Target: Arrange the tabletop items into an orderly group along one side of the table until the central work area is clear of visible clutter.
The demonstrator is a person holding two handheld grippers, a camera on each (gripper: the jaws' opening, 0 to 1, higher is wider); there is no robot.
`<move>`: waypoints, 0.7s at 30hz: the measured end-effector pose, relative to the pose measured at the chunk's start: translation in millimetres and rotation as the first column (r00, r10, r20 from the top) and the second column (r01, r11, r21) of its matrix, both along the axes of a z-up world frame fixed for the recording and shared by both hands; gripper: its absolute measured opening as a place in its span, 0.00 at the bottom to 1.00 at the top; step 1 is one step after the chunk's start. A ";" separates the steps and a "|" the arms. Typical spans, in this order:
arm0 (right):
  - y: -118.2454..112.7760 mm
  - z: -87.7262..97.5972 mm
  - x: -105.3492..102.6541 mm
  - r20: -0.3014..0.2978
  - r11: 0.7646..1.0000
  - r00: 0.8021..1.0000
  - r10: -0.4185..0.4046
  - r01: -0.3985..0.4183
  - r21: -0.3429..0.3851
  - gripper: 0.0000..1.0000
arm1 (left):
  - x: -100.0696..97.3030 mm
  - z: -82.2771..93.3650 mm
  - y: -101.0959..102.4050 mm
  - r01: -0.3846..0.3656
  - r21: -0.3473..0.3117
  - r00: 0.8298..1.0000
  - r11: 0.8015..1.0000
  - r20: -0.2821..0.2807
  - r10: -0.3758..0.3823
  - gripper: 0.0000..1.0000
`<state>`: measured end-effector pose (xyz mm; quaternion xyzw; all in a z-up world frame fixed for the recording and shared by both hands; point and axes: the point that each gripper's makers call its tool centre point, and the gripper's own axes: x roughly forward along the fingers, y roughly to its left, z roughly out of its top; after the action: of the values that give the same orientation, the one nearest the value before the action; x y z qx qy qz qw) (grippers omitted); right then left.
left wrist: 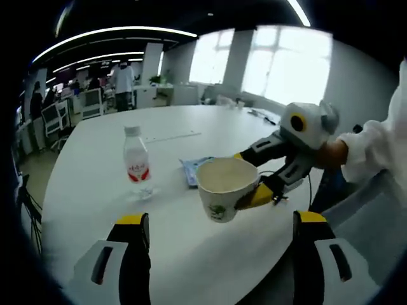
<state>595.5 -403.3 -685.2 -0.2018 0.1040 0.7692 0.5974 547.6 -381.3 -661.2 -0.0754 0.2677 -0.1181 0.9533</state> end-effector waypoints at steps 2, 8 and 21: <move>0.6 -0.2 0.1 -0.002 1.000 1.000 0.001 -0.001 0.002 0.31 | -1.1 4.6 0.4 -0.003 0.003 1.000 1.000 0.006 0.003 0.89; 1.4 -0.6 4.1 0.000 1.000 1.000 0.000 0.000 0.006 0.31 | -6.5 4.5 0.7 -0.005 0.006 1.000 1.000 -0.003 0.005 0.88; 8.6 -6.2 29.0 -0.006 0.999 1.000 -0.030 0.030 0.011 0.32 | -12.5 4.9 5.4 -0.042 -0.004 0.999 0.999 -0.001 0.042 0.86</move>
<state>624.5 -394.7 -691.4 -0.1947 0.1043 0.7611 0.6099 535.1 -375.9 -656.3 -0.0829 0.2661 -0.0984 0.9553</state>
